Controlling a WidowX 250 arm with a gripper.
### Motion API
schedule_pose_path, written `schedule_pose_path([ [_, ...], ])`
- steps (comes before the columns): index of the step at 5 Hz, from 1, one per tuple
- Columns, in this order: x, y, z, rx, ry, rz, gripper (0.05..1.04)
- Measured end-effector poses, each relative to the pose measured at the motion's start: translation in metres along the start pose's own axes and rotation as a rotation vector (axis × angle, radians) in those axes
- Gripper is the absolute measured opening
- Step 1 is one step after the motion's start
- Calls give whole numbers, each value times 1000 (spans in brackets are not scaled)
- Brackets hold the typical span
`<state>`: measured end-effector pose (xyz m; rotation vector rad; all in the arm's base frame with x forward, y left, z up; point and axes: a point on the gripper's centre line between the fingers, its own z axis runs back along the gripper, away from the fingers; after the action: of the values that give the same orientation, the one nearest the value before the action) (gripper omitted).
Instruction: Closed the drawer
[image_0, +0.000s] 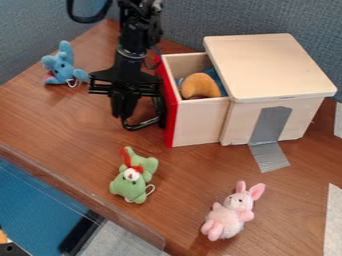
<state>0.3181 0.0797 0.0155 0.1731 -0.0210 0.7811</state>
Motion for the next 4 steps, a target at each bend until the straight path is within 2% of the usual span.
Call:
schedule_pose_path([
  [1,3,-18,2,-20,-2,-17,112],
  [2,8,-47,5,-61,-5,-46,112],
  [3,8,-73,8,-85,4,-83,109],
  [4,3,-95,10,-85,34,-129,109],
])
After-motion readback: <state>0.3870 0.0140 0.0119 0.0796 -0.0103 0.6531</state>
